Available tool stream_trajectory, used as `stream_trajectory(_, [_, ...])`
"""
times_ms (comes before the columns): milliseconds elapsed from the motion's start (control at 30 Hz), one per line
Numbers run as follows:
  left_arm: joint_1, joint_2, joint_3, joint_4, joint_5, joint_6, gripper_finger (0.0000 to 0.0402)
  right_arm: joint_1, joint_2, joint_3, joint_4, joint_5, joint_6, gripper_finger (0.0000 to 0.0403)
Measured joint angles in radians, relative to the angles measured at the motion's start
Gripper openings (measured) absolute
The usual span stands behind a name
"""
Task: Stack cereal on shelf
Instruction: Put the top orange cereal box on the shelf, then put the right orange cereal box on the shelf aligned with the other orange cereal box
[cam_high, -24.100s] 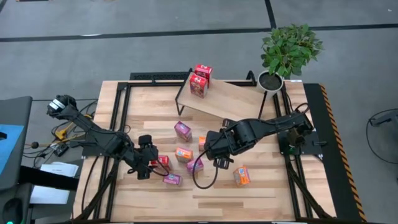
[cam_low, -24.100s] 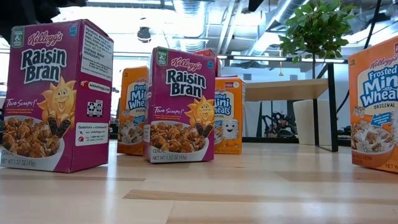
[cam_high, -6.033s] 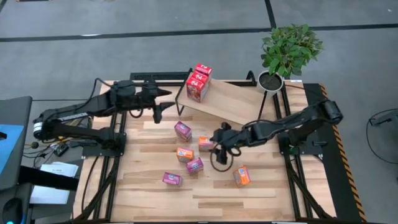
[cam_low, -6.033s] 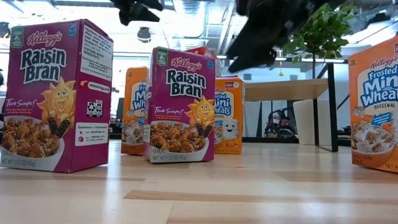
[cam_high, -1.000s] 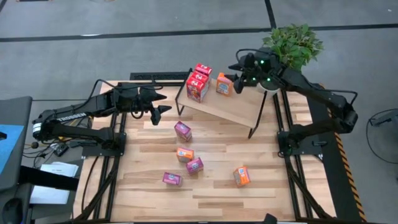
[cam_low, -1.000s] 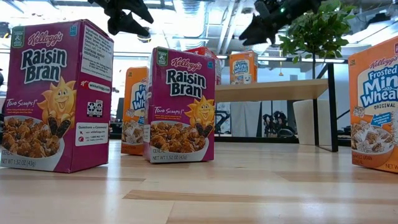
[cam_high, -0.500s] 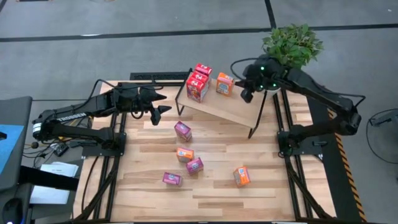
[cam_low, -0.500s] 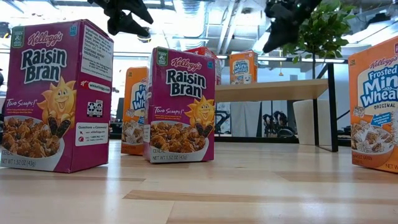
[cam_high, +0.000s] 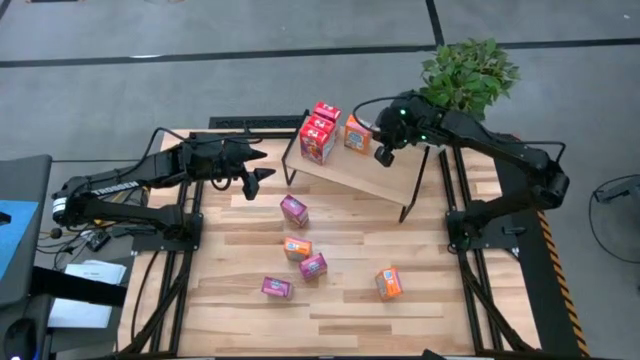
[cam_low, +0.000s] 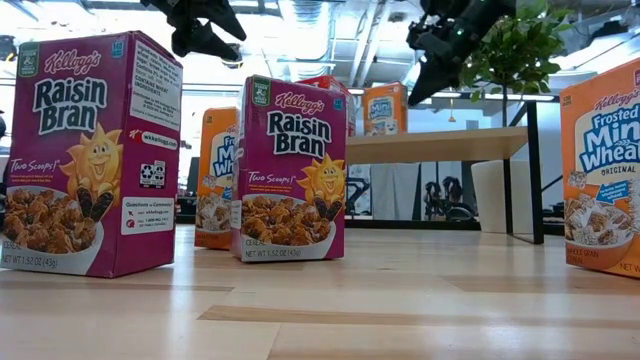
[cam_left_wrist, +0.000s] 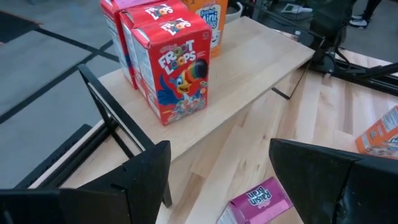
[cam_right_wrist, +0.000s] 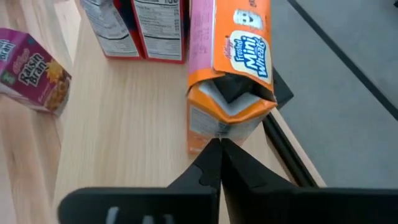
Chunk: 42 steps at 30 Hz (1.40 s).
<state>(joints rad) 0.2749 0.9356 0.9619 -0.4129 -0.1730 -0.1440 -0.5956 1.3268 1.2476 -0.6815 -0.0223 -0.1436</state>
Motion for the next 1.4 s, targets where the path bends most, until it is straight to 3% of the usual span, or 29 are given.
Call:
stream_trajectory(333, [0.0,0.0,0.0,0.0,0.0,-0.001,0.0266,0.001,0.011,0.002,-0.019,0.0,0.004,0.0036])
stream_trajectory(533, [0.0,0.0,0.0,-0.001,0.002,0.003,0.0266,0.078,-0.09,0.087,-0.264,-0.078,0.203,0.0028])
stream_trajectory(667, [0.0,0.0,0.0,-0.001,0.008,0.003,0.0266,0.233,-0.15,0.088,-0.412,-0.111,0.388,0.0048])
stream_trajectory(800, [0.0,0.0,0.0,-0.001,0.029,0.003,0.0266,0.489,-0.183,0.088,-0.586,-0.108,0.633,0.0093])
stream_trajectory(933, [0.0,0.0,0.0,-0.001,0.039,0.001,0.0266,0.772,-0.187,0.088,-0.615,-0.031,0.945,0.015])
stream_trajectory(1100, [0.0,0.0,0.0,-0.004,0.053,-0.003,0.0266,1.041,-0.122,0.088,-0.603,0.071,1.346,0.022])
stream_trajectory(1233, [0.0,0.0,0.0,-0.043,0.055,-0.016,0.0266,1.154,-0.032,0.088,-0.575,0.105,1.555,0.0261])
stream_trajectory(1400, [0.0,0.0,-0.001,-0.087,0.056,-0.021,0.0266,1.192,0.092,0.088,-0.508,0.105,1.67,0.0276])
